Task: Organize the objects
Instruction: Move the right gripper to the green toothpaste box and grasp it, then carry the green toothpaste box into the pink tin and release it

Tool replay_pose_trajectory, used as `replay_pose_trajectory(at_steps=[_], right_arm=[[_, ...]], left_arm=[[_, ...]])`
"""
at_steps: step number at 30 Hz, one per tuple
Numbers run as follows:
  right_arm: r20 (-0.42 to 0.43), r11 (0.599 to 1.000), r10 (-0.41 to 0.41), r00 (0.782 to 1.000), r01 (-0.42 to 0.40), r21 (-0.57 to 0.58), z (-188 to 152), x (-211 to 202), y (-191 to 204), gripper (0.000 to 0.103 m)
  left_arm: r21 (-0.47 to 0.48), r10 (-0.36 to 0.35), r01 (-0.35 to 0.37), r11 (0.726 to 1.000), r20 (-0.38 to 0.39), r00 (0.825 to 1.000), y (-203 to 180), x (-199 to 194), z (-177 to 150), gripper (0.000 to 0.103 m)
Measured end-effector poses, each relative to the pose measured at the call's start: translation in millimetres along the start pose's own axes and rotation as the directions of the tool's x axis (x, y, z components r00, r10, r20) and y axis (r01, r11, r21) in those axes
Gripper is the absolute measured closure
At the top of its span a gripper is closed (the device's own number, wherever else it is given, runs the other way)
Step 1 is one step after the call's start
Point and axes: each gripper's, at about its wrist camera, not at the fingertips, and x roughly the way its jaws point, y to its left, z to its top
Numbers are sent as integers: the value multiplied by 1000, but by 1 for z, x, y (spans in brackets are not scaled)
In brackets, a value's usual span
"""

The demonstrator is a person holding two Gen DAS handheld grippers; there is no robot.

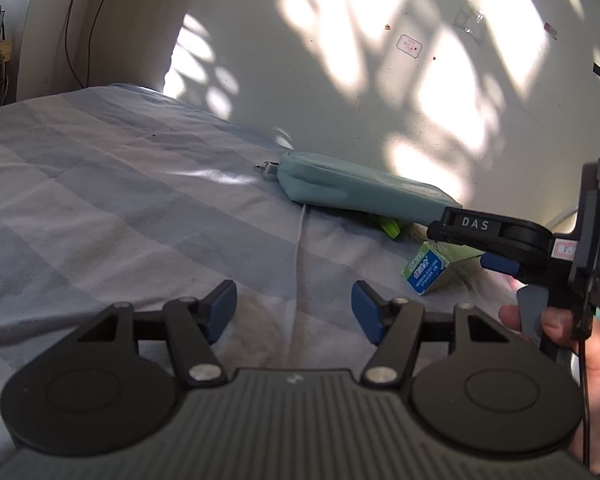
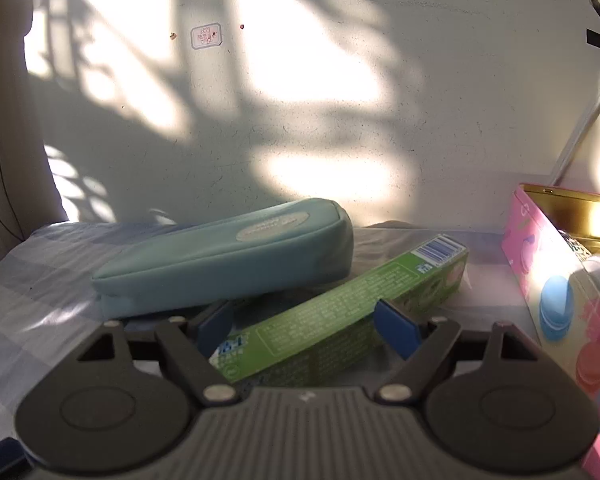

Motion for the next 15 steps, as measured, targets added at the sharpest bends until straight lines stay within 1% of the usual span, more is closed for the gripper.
replay_pose_trajectory(at_steps=[1, 4, 7, 9, 11, 12, 13, 14, 15], right_arm=[[14, 1000, 12, 1000, -13, 13, -6, -5, -7, 18], [19, 997, 44, 999, -45, 56, -20, -24, -30, 17], [-1, 989, 78, 997, -77, 127, -29, -39, -53, 18], [-43, 969, 131, 990, -119, 215, -32, -40, -67, 18], [-58, 946, 171, 984, -148, 290, -36, -38, -76, 18], [-47, 946, 171, 984, -151, 285, -37, -38, -76, 21], [-40, 952, 179, 983, -163, 259, -37, -38, -72, 34], [-31, 954, 197, 980, -184, 237, -36, -40, -69, 43], [-22, 955, 216, 976, -206, 215, -35, -44, -65, 62]], left_arm=[[4, -1, 1, 1000, -3, 1000, 0, 0, 0, 37], [3, -10, 10, 1000, -12, 1000, 1, 0, 0, 34], [8, -10, 10, 1000, -16, 1000, 0, 0, 0, 33], [12, -9, 9, 1000, -16, 1000, 0, -1, 0, 33], [11, -8, 8, 1000, -14, 1000, 0, -1, 0, 33], [10, -7, 7, 1000, -12, 1000, 0, -1, 0, 33], [8, -5, 5, 1000, -10, 1000, 0, -1, -1, 33], [8, -3, 3, 1000, -7, 1000, 0, -1, -1, 33], [9, -2, 2, 1000, -4, 1000, -1, -1, -1, 33]])
